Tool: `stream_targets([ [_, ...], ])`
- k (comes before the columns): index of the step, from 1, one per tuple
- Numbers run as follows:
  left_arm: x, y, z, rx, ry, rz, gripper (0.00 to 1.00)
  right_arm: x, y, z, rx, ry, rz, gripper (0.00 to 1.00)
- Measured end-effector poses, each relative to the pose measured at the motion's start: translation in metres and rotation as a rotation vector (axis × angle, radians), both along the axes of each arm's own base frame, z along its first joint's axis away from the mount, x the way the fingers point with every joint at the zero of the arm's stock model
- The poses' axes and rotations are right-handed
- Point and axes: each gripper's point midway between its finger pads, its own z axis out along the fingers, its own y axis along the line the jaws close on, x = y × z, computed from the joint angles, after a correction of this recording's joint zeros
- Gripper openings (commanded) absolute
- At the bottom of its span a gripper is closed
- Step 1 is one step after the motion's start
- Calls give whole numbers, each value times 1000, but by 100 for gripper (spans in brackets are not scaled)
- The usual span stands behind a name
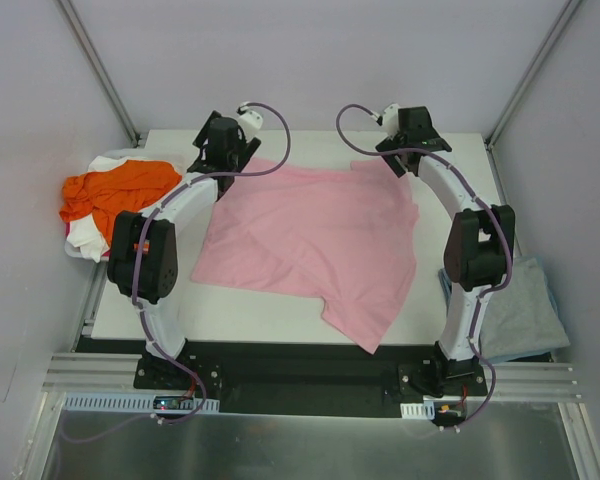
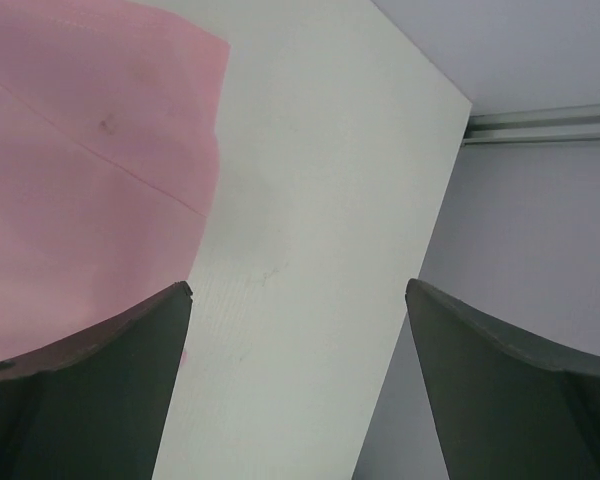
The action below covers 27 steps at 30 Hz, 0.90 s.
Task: Fold and stack the t-shirts
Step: Flatten the tshirt out
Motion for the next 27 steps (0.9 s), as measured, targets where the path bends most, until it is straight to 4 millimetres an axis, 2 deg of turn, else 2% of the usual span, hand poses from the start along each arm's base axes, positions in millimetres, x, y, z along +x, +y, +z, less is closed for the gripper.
stream_targets([
  [5, -7, -10, -7, 8, 31, -26, 90, -14, 7, -8, 15, 57, 20, 92],
  [9, -31, -29, -23, 9, 115, -97, 98, -40, 22, -15, 7, 147, 63, 93],
  [12, -52, -44, -36, 6, 195, -155, 100, -67, 38, -25, 27, 255, 103, 95],
  [14, -64, -52, -46, 10, 237, -186, 99, -82, 47, -33, 48, 322, 125, 100],
  [18, -85, -55, -74, 29, 345, -218, 99, -110, 50, -45, 64, 445, 141, 100],
  [22, -91, -53, -94, 52, 443, -218, 99, -127, 47, -56, 44, 537, 139, 100],
  [27, -87, -61, -119, 59, 543, -241, 99, -132, 48, -79, 31, 646, 144, 100],
])
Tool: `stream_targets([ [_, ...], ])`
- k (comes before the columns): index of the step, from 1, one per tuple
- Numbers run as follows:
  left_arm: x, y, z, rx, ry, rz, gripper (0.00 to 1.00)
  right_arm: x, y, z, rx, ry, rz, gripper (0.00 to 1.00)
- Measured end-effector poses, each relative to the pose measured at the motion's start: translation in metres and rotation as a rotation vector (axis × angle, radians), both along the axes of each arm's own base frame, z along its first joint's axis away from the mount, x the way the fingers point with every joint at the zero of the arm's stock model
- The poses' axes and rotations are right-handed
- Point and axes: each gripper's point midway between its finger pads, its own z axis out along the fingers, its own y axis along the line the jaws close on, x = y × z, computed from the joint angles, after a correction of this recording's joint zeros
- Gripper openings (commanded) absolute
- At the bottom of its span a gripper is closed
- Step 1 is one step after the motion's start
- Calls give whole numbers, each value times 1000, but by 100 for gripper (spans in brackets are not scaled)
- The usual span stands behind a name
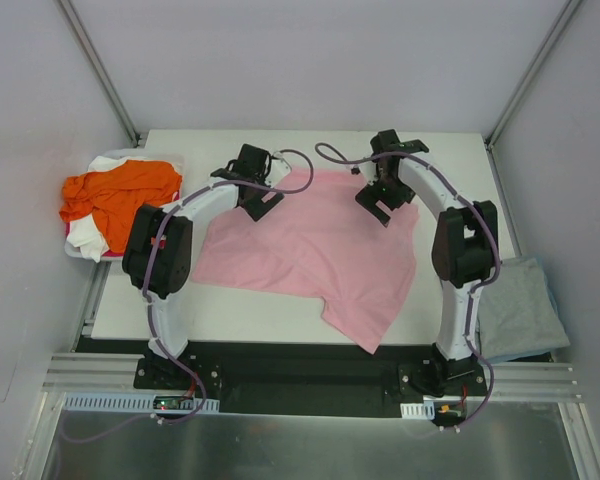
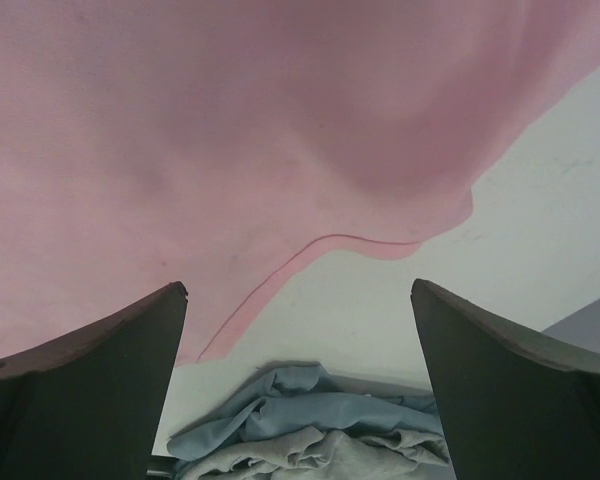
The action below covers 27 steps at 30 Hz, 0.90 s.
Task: Fold and stack the t-shirts
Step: Flatten the tshirt out
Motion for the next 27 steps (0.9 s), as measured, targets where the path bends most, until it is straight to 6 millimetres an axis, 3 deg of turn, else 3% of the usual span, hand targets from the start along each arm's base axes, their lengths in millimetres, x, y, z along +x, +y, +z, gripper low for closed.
stream_targets([
  [5, -17, -5, -22, -9, 117, -30, 99, -7, 8, -19, 27, 96, 10, 100],
  [11, -28, -6, -28, -16, 171, -46, 99, -17, 12, -24, 49, 146, 20, 96],
  [21, -33, -7, -37, -12, 226, -53, 99, -26, 20, -39, 86, 231, 49, 97],
  [27, -27, -11, -32, -18, 229, -53, 99, -19, 23, -40, 87, 241, 70, 96],
])
